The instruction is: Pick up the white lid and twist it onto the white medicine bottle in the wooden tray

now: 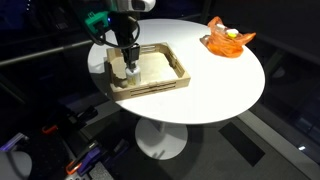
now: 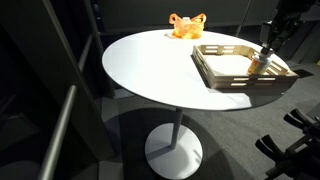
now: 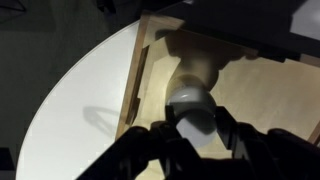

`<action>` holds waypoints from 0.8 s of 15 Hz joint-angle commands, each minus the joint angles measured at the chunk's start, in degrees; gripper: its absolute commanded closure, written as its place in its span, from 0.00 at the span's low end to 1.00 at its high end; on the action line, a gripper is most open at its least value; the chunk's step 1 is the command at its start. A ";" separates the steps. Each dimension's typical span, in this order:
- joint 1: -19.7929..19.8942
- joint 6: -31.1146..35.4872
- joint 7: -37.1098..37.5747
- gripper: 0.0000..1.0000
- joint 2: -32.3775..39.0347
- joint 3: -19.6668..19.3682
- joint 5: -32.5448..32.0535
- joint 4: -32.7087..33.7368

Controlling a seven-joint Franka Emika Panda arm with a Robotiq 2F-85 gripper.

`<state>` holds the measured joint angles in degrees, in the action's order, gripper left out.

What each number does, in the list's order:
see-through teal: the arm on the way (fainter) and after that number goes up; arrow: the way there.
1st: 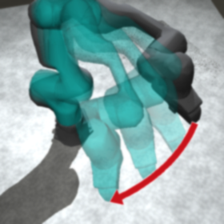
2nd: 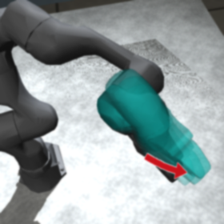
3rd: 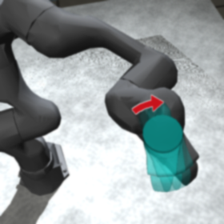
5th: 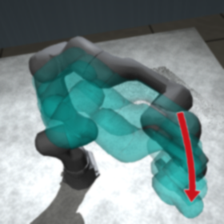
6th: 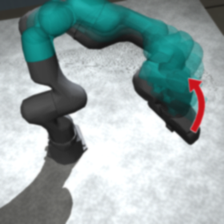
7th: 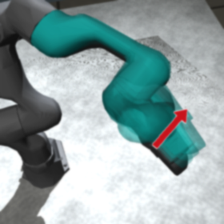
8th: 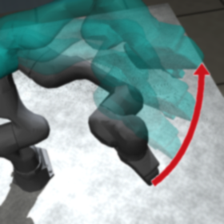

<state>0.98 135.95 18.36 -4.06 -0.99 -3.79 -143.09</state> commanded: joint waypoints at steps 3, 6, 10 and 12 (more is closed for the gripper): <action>0.14 -3.68 10.45 0.81 1.83 1.16 -0.03 1.86; 0.06 -4.76 14.83 0.81 2.23 1.46 0.17 2.50; -0.16 -5.68 18.48 0.81 2.67 1.68 0.34 3.26; -0.24 -5.99 18.99 0.65 2.74 1.71 0.55 3.45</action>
<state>0.89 131.66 35.25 -2.96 0.28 -3.79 -140.86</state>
